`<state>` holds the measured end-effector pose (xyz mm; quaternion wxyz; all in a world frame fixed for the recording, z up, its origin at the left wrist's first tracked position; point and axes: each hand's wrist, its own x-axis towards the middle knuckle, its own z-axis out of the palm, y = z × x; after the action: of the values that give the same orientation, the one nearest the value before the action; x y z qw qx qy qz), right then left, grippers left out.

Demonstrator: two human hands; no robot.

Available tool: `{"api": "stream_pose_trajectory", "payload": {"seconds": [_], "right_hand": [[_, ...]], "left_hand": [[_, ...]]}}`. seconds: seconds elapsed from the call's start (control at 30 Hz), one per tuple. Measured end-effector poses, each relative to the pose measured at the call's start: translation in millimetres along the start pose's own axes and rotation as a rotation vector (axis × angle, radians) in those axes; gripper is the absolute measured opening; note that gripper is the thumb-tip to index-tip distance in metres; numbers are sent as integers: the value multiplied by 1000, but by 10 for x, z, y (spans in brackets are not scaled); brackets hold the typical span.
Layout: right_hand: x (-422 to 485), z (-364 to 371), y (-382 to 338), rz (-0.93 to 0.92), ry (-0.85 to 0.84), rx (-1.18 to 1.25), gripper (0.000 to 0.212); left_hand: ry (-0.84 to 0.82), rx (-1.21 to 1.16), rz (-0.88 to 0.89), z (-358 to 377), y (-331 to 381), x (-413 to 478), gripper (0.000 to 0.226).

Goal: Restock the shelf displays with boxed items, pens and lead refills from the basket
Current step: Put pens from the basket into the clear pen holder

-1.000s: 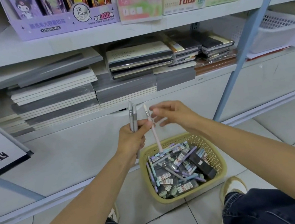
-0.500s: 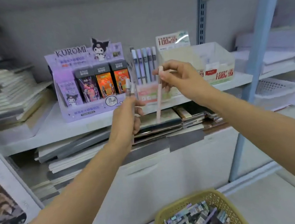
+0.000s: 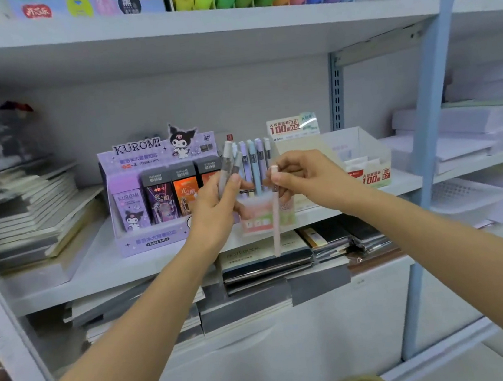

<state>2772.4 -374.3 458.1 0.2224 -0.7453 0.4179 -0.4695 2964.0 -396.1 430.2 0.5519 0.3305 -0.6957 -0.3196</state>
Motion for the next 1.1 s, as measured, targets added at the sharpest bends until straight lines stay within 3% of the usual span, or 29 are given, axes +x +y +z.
{"api": "stream_pose_trajectory", "payload": {"seconds": [0.23, 0.4, 0.8, 0.97, 1.1], "right_hand": [[375, -496, -253, -159, 447, 137, 8], [584, -306, -27, -53, 394, -72, 16], [689, -155, 126, -29, 270, -231, 13], [740, -101, 116, -63, 329, -204, 22], [779, -44, 190, -49, 365, -370, 15]], "left_hand": [[6, -64, -54, -3, 7, 19, 25], [3, -72, -49, -4, 29, 35, 23], [-26, -168, -70, -7, 48, 39, 21], [-25, -171, -82, -26, 42, 20, 22], [-37, -169, -84, -37, 45, 20, 26]]}}
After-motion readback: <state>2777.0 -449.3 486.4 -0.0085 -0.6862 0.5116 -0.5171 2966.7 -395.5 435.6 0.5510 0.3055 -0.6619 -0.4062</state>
